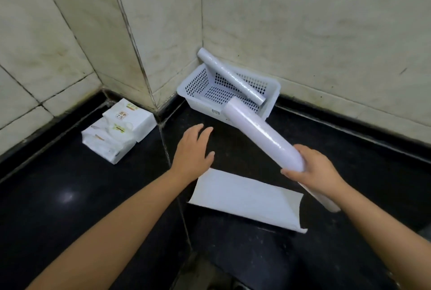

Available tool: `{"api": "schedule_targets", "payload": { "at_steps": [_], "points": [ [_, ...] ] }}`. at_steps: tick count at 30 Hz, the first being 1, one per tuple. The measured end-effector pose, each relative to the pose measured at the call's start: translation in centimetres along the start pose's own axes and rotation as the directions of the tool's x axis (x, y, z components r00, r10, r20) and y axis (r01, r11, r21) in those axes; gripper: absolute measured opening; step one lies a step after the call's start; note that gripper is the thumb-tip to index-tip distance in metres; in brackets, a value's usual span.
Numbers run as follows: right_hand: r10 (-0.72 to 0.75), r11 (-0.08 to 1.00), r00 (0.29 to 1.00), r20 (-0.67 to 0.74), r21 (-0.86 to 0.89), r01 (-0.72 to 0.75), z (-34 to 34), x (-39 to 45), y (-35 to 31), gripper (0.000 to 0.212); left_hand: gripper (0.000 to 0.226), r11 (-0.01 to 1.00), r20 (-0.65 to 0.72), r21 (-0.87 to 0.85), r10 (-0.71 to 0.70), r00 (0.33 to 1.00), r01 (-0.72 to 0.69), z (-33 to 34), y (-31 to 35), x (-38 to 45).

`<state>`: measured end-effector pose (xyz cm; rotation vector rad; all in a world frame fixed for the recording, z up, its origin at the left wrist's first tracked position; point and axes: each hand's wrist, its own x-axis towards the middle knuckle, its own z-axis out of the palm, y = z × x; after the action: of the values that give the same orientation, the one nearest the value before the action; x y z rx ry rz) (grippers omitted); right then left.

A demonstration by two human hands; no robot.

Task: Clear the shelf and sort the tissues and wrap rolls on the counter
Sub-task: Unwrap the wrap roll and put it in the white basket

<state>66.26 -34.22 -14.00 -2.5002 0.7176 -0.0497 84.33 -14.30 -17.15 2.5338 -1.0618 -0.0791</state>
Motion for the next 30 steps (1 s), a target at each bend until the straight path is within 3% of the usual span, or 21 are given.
{"api": "schedule_targets", "payload": {
  "at_steps": [5,10,15,18,22,26,28,30],
  "points": [
    [0.088,0.982,0.987,-0.135,0.180,-0.063,-2.7,5.9,-0.4,0.047,0.049,0.993,0.001,0.053,0.109,0.994,-0.109,-1.6,1.3,7.9],
    [0.080,0.954,0.966,-0.247,0.301,-0.001,-4.9,13.4,-0.4,0.040,0.042,0.985,0.020,0.156,0.074,0.997,-0.076,-0.8,1.7,16.3],
    [-0.006,0.953,0.950,-0.312,0.285,0.100,-4.6,19.6,0.0,0.041,0.034,0.943,0.067,0.325,0.058,0.996,-0.077,1.6,1.2,23.1],
    [-0.036,0.949,0.943,-0.331,0.286,0.137,-3.5,22.2,0.6,0.046,0.043,0.880,0.108,0.447,0.123,0.986,-0.159,4.1,0.3,26.2],
    [-0.081,0.941,0.943,-0.322,0.288,0.179,-2.4,24.2,1.1,0.050,0.080,0.769,0.254,0.603,0.069,0.965,-0.214,6.2,-0.8,28.9],
    [-0.089,0.944,0.933,-0.349,0.269,0.191,-2.1,25.0,2.4,0.052,0.086,0.738,0.265,0.624,0.110,0.958,-0.257,7.7,-1.4,30.9],
    [-0.080,0.946,0.927,-0.366,0.265,0.186,-2.1,25.2,2.8,0.052,0.075,0.761,0.189,0.595,0.180,0.965,-0.258,8.0,-1.2,31.4],
    [-0.071,0.938,0.921,-0.382,0.288,0.192,-2.1,25.4,2.8,0.050,0.051,0.744,0.145,0.603,0.253,0.957,-0.288,8.1,-1.0,31.8]
  ]
}}
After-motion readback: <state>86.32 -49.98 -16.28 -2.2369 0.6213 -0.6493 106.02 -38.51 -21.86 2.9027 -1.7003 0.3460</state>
